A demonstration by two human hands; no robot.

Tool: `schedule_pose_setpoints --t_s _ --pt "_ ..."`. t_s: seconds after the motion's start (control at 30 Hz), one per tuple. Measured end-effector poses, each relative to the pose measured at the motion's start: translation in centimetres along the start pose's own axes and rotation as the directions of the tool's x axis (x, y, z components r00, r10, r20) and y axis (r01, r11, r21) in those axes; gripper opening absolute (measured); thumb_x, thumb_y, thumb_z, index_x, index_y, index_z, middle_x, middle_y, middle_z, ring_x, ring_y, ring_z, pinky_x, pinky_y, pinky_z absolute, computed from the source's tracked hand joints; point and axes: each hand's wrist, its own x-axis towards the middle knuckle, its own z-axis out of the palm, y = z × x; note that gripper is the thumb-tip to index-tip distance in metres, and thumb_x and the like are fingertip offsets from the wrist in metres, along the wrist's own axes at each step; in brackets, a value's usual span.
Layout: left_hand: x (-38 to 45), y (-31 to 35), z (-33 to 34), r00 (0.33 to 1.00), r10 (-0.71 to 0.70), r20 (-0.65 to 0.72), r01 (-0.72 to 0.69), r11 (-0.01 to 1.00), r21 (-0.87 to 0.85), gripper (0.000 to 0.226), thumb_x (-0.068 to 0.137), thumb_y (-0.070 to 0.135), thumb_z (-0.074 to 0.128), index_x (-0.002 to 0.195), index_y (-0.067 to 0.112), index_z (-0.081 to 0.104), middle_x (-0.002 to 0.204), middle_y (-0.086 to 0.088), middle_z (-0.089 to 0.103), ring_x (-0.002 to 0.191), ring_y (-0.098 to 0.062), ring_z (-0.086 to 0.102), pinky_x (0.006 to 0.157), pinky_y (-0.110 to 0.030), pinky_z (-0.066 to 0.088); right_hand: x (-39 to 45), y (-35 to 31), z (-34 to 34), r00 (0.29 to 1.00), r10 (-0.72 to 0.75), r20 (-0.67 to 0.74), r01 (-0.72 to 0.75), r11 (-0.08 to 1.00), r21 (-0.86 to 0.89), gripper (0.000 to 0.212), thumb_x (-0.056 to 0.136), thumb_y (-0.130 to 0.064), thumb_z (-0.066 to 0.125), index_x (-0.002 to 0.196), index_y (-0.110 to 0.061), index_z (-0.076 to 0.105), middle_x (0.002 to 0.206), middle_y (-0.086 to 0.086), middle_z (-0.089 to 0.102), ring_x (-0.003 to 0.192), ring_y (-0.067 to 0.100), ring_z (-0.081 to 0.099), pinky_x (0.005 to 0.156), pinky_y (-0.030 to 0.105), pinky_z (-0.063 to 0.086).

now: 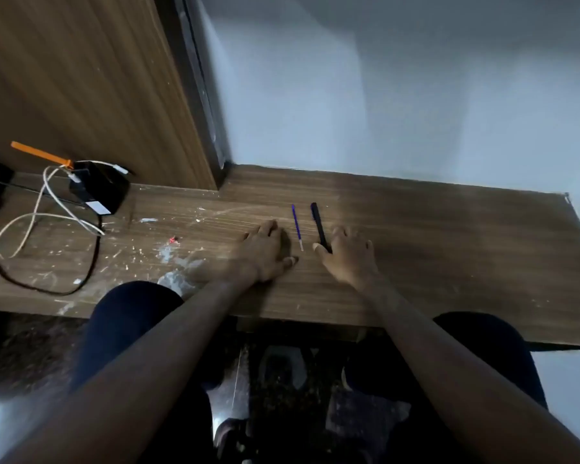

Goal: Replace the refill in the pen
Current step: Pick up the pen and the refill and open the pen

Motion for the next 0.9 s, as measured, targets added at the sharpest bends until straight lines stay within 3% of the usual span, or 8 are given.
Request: schedule_pose_setpoints --t_s 0.1,0.23,0.37,0.5,0.6,0.73,0.8,0.9 --pt "0.0 -0.2 -0.7 0.999 0.007 -0.038 -0.008 1.0 -0.026 0.097 0.096 0.062 0.064 0.168 0.016 0.018 0.178 -0.011 0.015 0.158 -0.037 0.032 0.121 -0.056 0.041 0.8 0.9 -0.1 0.992 -0.122 -0.012 0.122 0.992 0.011 0.039 0.1 -0.043 0.065 0.122 -0.012 0.068 0.129 0.01 0.067 0.123 0.032 0.064 0.103 0.045 0.053" --pt "1.0 -0.4 -1.7 0.999 -0.008 -0.036 0.007 0.999 -0.034 0.075 0.096 0.052 0.07 0.157 0.018 0.041 0.157 -0.014 0.046 0.143 -0.037 0.051 0.113 -0.052 0.049 2.6 0.8 -0.4 0.993 -0.059 -0.099 0.067 0.994 0.084 0.029 0.097 -0.034 0.073 0.109 -0.008 0.073 0.107 0.012 0.076 0.102 0.032 0.073 0.081 0.038 0.059" --pt "2.5 0.4 -2.3 0.985 0.063 -0.161 -0.074 0.995 -0.061 0.054 0.098 0.044 0.07 0.144 0.019 0.054 0.144 -0.01 0.061 0.132 -0.034 0.061 0.105 -0.049 0.055 5.0 0.4 0.2 0.996 -0.013 -0.085 0.026 0.989 0.146 0.031 0.095 -0.031 0.077 0.108 -0.004 0.074 0.107 0.013 0.076 0.103 0.03 0.073 0.087 0.045 0.062" --pt "3.5 0.8 -1.5 0.983 0.079 -0.163 -0.103 0.984 -0.147 0.038 0.097 0.041 0.07 0.127 0.018 0.063 0.121 -0.009 0.074 0.114 -0.031 0.071 0.096 -0.049 0.059 5.3 0.5 1.6 0.995 -0.021 -0.101 0.034 0.991 0.129 0.028 0.092 -0.03 0.079 0.107 -0.006 0.076 0.106 0.012 0.078 0.1 0.029 0.074 0.082 0.039 0.062" --pt "4.1 0.8 -1.4 0.987 0.062 -0.151 -0.103 0.956 -0.276 0.028 0.099 0.035 0.069 0.12 0.015 0.069 0.113 -0.009 0.077 0.106 -0.029 0.073 0.095 -0.047 0.06 5.6 0.5 1.5 0.997 -0.008 -0.071 0.017 0.991 0.13 0.027 0.094 -0.026 0.076 0.109 -0.003 0.077 0.107 0.014 0.079 0.101 0.031 0.075 0.087 0.04 0.062" --pt "4.9 0.5 -1.6 0.966 -0.035 -0.256 -0.082 0.897 -0.434 0.027 0.103 0.04 0.064 0.102 0.016 0.077 0.097 0.001 0.079 0.096 -0.02 0.073 0.086 -0.031 0.056 5.5 0.3 0.4 0.999 -0.027 -0.044 0.041 0.936 0.349 0.018 0.094 -0.024 0.075 0.086 -0.009 0.08 0.083 0.008 0.082 0.08 0.025 0.079 0.082 0.037 0.062" --pt "5.4 0.3 -1.8 0.955 -0.118 -0.271 -0.062 0.816 -0.574 0.036 0.104 0.045 0.062 0.089 0.015 0.076 0.083 0.004 0.077 0.087 -0.021 0.072 0.075 -0.028 0.053 4.8 -0.3 -0.2 0.998 -0.047 -0.035 0.058 0.871 0.487 0.013 0.093 -0.024 0.076 0.08 -0.022 0.074 0.073 -0.001 0.08 0.068 0.017 0.079 0.076 0.037 0.065" --pt "5.8 0.2 -2.0 0.975 -0.149 -0.167 -0.061 0.54 -0.839 0.043 0.105 0.043 0.063 0.097 0.004 0.08 0.097 -0.015 0.083 0.085 -0.028 0.074 0.074 -0.034 0.051 3.9 -1.0 -0.2 0.989 -0.105 0.108 0.005 0.74 0.672 0.005 0.094 -0.022 0.073 0.09 -0.022 0.072 0.076 -0.002 0.081 0.063 0.012 0.076 0.068 0.038 0.066"
